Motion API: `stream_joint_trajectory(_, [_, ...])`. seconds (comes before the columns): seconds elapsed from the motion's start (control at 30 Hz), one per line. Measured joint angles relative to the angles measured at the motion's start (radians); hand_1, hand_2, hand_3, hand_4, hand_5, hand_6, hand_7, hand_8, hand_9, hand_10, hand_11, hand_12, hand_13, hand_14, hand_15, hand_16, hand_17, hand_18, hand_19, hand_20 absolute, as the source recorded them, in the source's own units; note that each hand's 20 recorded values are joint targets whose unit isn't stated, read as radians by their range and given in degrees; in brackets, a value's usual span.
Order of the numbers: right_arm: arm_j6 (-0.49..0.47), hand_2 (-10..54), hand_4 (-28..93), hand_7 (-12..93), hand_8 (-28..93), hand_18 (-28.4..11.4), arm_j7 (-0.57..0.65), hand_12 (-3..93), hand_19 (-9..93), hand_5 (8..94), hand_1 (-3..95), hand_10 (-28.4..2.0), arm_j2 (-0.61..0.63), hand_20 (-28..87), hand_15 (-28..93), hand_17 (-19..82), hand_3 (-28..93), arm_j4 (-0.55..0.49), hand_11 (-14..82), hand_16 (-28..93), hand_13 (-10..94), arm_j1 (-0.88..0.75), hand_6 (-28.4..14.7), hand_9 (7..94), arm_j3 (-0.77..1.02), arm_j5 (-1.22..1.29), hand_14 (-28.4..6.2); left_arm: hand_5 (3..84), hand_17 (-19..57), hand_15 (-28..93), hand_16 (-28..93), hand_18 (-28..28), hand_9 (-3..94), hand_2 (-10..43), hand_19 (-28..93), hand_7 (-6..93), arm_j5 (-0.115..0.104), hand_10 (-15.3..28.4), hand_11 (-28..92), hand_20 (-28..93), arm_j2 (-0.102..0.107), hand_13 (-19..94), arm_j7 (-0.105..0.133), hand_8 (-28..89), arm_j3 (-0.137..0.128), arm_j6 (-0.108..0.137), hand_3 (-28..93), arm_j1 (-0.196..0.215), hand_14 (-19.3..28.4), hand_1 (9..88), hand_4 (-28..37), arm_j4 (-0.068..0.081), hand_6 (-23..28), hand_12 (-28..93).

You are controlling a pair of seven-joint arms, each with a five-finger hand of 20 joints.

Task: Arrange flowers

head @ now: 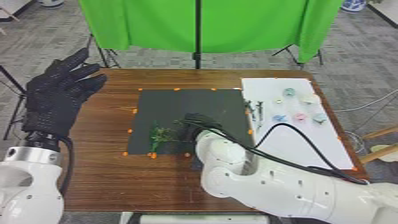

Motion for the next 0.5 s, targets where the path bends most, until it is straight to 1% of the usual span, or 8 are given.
stream_joint_trajectory(0.27, [-0.001, 1.6, -22, 13, -12, -19.6, -0.001, 19.4, 93, 71.5, 31.8, -13.2, 0.006, 35, 58, 55, 76, -0.035, 31.2, 18, 88, -0.030, -3.4, 90.7, 0.009, -0.012, -7.2, 35.6, -7.5, 56, -12, 24.8, 30.2, 11.4, 65, 13.3, 0.001, 20.2, 29, 8, -0.003, 24, -0.014, -9, -0.004, 0.006, 76, 0.003, 27.4, 21.1, -28.3, -0.002, 10.2, 10])
stream_joint_trajectory(0.4, [0.005, 1.4, -22, 13, -11, -19.4, 0.000, 19.5, 93, 67.9, 31.3, -13.3, 0.010, 35, 58, 56, 76, -0.047, 31.2, 18, 88, -0.039, -4.0, 90.6, 0.009, -0.029, -7.0, 35.6, -7.5, 56, -12, 24.9, 30.1, 11.4, 65, 13.2, 0.002, 20.3, 29, 8, -0.006, 23, -0.018, -9, -0.007, 0.008, 76, 0.008, 27.4, 21.2, -28.3, -0.004, 10.2, 10])
stream_joint_trajectory(0.5, [0.035, 1.1, -22, 12, -11, -19.4, 0.000, 19.6, 93, 64.4, 30.9, -13.3, 0.020, 36, 58, 56, 76, -0.056, 31.4, 18, 88, -0.038, -4.4, 90.1, 0.001, -0.050, -6.9, 35.6, -7.5, 56, -12, 24.9, 30.1, 11.4, 65, 13.2, 0.002, 20.3, 29, 8, -0.006, 24, -0.019, -9, -0.007, 0.011, 76, 0.011, 27.4, 21.2, -28.3, -0.005, 10.3, 10])
